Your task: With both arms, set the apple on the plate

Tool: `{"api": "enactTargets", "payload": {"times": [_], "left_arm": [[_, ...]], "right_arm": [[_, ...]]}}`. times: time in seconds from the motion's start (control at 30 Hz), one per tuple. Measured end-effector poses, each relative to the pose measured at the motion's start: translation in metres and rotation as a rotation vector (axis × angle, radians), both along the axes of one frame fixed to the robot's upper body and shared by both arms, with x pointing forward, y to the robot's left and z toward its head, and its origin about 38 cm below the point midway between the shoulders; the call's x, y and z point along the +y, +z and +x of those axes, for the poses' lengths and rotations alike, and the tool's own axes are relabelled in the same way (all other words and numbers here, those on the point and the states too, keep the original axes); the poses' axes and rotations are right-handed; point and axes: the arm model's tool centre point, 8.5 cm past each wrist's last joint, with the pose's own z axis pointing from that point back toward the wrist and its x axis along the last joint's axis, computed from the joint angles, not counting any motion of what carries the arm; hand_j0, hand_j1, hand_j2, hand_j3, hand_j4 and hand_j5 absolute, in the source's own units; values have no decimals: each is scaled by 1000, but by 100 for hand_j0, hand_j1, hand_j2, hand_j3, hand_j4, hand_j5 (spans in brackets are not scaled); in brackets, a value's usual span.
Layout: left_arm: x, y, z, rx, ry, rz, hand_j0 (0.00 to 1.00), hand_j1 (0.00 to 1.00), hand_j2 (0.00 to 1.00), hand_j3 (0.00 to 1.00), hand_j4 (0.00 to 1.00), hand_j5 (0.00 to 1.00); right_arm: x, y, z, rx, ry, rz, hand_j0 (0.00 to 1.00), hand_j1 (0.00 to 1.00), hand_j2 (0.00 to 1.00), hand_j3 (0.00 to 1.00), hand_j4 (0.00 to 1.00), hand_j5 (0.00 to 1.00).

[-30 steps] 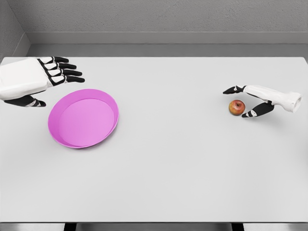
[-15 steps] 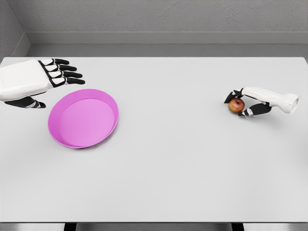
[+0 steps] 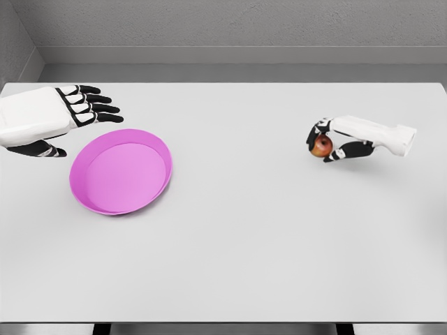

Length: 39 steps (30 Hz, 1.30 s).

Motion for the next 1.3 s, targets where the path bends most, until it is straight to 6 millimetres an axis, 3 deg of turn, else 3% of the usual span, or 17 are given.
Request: {"api": "enactTargets", "payload": {"times": [0.23,0.4,0.43,0.47,0.5,0.67,0.73,0.8,0.83,0.93,1.03,1.1,1.17,1.3], "left_arm": [[0,0,0,0,0,0,100,100,100,100,100,100],[0,0,0,0,0,0,100,100,100,100,100,100],[0,0,0,0,0,0,100,100,100,100,100,100],[0,0,0,0,0,0,100,100,100,100,100,100],[0,0,0,0,0,0,100,100,100,100,100,100],[0,-3,-1,8,0,0,100,100,100,100,100,100],[0,-3,-1,8,0,1,100,100,100,100,100,100],[0,-2,0,4,1,2,100,100,100,100,100,100],[0,-1,0,2,1,1,100,100,100,100,100,100],[0,1,0,-3,1,3,100,100,100,100,100,100],[-16,50,14,-124,-33,41,100,100,100,100,100,100],[-44,77,25,-179,-97,59,100,100,100,100,100,100],[-75,63,36,-122,-167,59,100,100,100,100,100,100],[-145,1,37,46,-336,111,100,100,100,100,100,100]], "right_arm": [[98,-14,-13,14,242,9,41,41,41,41,41,41],[119,-22,-18,28,288,14,44,44,44,44,44,44],[120,-21,-18,26,288,15,64,64,64,64,64,64],[120,-20,-17,24,287,16,91,91,91,91,91,91],[118,-19,-16,21,281,21,100,100,100,100,100,100],[112,-9,-11,-4,256,39,100,100,100,100,100,100],[102,-5,-9,-14,230,46,100,100,100,100,100,100],[64,-3,-10,-20,141,60,100,100,100,100,100,100],[35,-11,-17,-11,65,82,100,100,100,100,100,100],[-23,37,-8,-136,-87,144,100,100,100,100,100,100],[-48,60,-7,-197,-148,170,100,100,100,100,100,100],[-58,69,-8,-221,-172,176,100,100,100,100,100,100],[-64,74,-8,-234,-184,175,100,100,100,100,100,100],[-68,76,-9,-242,-194,174,100,100,100,100,100,100]]}}
